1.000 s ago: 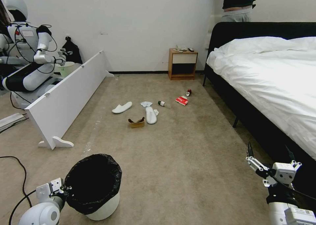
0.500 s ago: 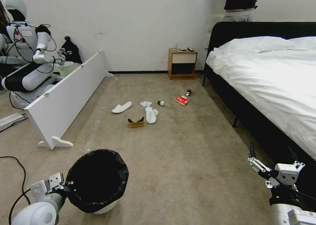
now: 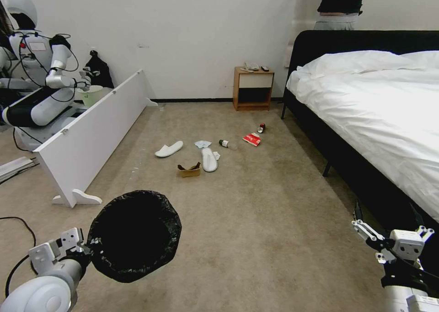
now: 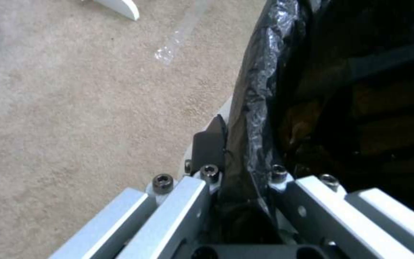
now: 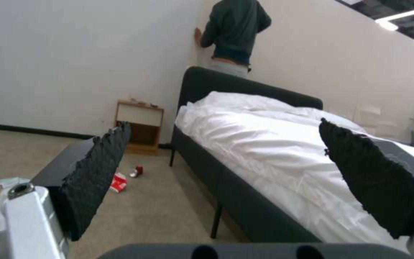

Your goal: Pick up the trash bin, then pick up the garbage from the floor and place it into the trash bin.

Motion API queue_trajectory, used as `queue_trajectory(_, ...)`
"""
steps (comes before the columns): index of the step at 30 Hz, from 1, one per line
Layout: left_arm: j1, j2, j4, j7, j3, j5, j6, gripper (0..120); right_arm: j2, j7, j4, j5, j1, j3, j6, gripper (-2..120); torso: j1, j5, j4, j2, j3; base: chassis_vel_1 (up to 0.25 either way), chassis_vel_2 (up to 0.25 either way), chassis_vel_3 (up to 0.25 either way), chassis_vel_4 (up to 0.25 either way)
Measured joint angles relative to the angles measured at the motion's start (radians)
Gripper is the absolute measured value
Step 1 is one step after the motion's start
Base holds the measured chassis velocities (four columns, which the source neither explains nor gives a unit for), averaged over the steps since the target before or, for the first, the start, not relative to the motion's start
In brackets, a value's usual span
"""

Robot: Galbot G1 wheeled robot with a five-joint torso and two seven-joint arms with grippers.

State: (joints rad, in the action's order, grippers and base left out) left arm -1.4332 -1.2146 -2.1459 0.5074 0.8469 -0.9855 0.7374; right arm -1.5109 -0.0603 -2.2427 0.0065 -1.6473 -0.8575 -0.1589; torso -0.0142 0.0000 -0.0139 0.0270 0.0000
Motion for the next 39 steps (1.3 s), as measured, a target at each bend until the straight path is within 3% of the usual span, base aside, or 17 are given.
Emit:
queue_trajectory(12, -0.003, 0.012, 0.033, 0.003, 0.010, 0.005, -0.001, 1, -0.004, 0.003, 0.007, 0.008, 0.005, 0.000, -0.001, 100, 0.000, 0.0000, 0.0000, 0.000, 0.000, 0.000, 0.000, 0.000, 0.000)
queue_trajectory(14, -0.004, 0.016, 0.049, -0.015, 0.009, 0.056, -0.001, 1, -0.007, 0.005, 0.008, 0.009, 0.003, -0.001, -0.001, 100, 0.000, -0.0001, 0.0000, 0.000, 0.000, 0.000, 0.000, 0.000, 0.000)
queue_trajectory(24, -0.008, 0.018, 0.086, -0.063, 0.016, 0.138, -0.002, 1, -0.010, 0.008, 0.011, 0.006, 0.002, -0.002, 0.007, 100, 0.000, -0.0001, 0.0000, 0.000, 0.000, -0.019, 0.021, 0.019, -0.016)
queue_trajectory(39, -0.007, 0.020, 0.098, -0.076, 0.017, 0.145, -0.002, 1, -0.003, 0.021, 0.020, 0.005, 0.007, -0.001, 0.010, 100, 0.000, 0.0000, -0.0001, 0.000, 0.000, -0.116, 0.111, 0.119, -0.112)
